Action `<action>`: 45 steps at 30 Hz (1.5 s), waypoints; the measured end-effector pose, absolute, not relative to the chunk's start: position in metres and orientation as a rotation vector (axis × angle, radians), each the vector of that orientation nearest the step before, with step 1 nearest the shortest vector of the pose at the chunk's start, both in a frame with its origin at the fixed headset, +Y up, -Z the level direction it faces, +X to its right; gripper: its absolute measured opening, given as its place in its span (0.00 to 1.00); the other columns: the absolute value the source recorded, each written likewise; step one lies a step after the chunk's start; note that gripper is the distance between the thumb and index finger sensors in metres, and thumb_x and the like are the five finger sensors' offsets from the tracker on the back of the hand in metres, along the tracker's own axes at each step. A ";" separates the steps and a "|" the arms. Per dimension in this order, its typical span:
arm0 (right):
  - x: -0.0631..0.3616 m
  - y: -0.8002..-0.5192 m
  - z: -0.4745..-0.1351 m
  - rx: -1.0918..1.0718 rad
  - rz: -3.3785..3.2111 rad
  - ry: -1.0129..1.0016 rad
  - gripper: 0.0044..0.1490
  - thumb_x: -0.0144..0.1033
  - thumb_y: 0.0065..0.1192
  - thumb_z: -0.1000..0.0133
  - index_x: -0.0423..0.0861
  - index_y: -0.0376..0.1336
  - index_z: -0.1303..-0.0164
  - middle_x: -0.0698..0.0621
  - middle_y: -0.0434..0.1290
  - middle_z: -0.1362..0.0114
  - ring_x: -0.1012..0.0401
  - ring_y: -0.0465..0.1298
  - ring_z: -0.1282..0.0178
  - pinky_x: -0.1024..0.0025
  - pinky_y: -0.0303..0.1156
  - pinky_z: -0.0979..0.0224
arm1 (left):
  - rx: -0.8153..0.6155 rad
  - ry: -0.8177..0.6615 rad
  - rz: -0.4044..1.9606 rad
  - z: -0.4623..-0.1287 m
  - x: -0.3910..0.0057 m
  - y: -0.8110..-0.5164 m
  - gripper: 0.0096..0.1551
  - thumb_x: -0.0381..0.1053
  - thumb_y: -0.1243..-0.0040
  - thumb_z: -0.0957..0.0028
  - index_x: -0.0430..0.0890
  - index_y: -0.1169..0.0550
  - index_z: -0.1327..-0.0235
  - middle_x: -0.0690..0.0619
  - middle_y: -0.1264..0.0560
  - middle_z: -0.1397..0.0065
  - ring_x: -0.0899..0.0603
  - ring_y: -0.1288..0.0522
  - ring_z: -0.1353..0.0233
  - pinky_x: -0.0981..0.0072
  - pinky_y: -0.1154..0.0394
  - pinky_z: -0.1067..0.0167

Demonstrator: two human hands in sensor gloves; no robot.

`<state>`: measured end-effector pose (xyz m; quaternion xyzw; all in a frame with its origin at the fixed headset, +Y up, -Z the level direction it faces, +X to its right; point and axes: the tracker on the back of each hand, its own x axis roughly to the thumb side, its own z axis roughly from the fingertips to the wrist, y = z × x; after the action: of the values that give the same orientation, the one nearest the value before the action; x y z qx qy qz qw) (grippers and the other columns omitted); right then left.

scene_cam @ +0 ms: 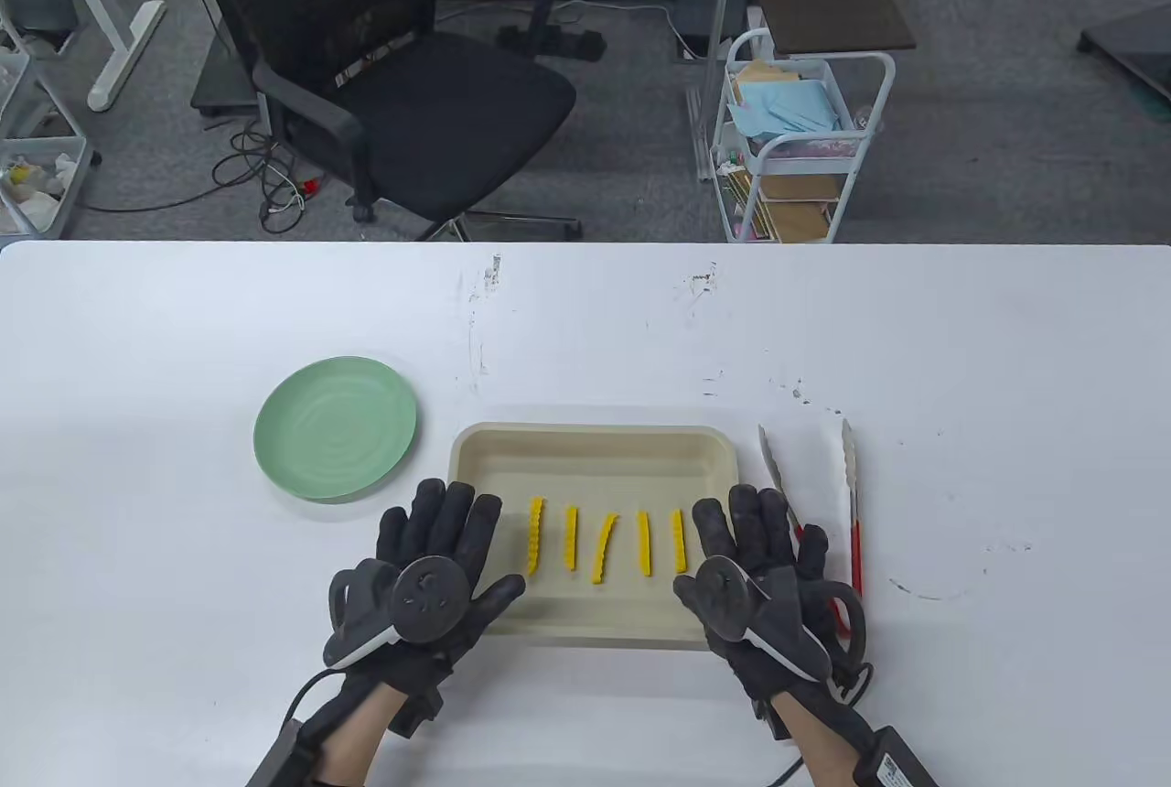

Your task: Hold plate and receive fries gripped by tongs from baking tray

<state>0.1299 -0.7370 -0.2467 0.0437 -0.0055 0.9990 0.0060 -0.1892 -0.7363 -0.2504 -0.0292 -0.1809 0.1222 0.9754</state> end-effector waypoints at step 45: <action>0.141 -0.735 -0.251 0.030 3.092 0.067 0.51 0.65 0.47 0.49 0.55 0.37 0.20 0.44 0.36 0.17 0.40 0.42 0.16 0.27 0.45 0.26 | -0.319 0.708 0.299 -0.379 -0.354 -0.754 0.66 0.63 0.35 0.41 0.33 0.63 0.22 0.32 0.44 0.18 0.23 0.49 0.19 0.23 0.54 0.30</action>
<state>0.1412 -0.7351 -0.2514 0.0096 0.0217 0.9994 0.0244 -0.3536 -0.7539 -0.3795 -0.1547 0.3437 0.1453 0.9148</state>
